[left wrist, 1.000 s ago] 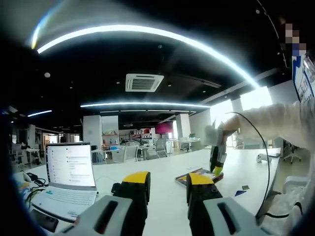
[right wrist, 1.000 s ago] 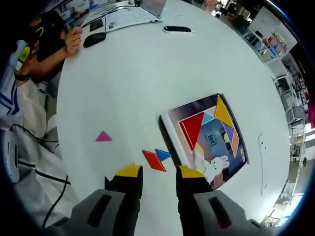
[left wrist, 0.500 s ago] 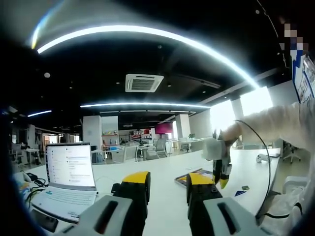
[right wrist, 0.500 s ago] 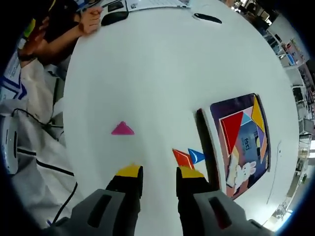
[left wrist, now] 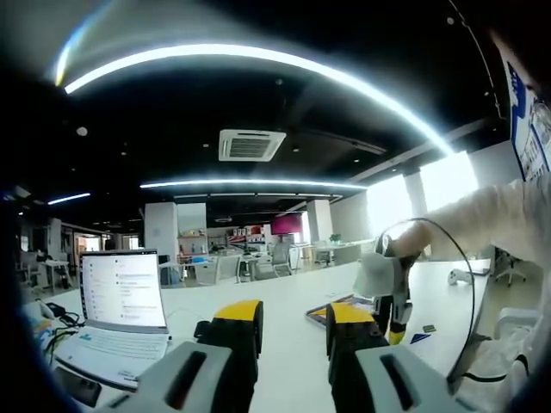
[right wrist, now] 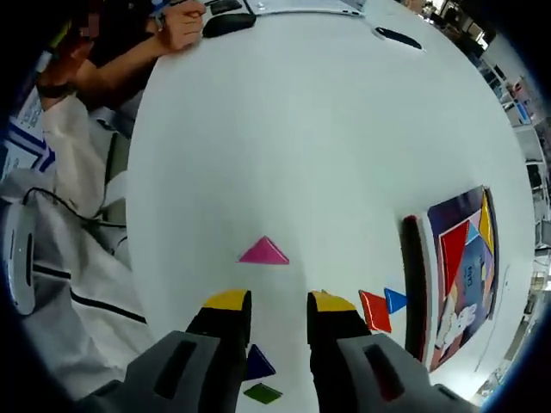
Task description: Pick up the tangram pieces one by one and place each piece onto its matching region on the pattern sheet, fitting the shapes together until the outline on the sheet is completely filled by the tangram pieces
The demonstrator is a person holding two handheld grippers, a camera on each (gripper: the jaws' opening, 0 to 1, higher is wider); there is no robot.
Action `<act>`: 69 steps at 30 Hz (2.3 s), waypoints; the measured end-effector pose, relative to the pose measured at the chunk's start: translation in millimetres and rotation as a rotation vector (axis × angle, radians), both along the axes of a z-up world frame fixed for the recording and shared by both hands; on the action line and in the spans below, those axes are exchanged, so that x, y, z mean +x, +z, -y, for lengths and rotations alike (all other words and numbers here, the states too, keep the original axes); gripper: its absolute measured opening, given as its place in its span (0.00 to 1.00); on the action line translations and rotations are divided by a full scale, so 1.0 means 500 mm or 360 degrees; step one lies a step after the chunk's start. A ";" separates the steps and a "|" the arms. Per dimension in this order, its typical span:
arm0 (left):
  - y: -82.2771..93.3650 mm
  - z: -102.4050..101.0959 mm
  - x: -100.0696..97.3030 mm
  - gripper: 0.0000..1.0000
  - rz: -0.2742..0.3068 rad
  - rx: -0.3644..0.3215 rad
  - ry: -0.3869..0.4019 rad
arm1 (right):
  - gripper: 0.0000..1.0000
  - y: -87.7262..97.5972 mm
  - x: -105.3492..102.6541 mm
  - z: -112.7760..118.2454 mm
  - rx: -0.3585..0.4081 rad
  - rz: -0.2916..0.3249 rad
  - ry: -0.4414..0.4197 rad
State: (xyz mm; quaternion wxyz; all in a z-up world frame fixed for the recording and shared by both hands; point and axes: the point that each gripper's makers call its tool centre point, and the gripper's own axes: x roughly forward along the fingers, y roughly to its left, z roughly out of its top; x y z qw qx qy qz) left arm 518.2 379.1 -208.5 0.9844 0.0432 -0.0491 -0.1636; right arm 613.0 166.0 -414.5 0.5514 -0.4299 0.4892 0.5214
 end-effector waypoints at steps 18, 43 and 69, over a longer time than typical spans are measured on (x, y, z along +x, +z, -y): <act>0.002 -0.006 -0.003 0.31 0.0005 -0.0005 0.0008 | 0.26 -0.014 0.000 -0.029 0.0026 0.0096 0.0008; 0.002 -0.011 -0.003 0.31 0.0007 -0.0016 0.0013 | 0.21 -0.015 0.003 -0.045 0.0015 0.0057 -0.0351; 0.002 -0.010 -0.004 0.31 0.0008 -0.0017 0.0008 | 0.15 -0.013 -0.004 -0.041 -0.0021 0.0058 -0.0404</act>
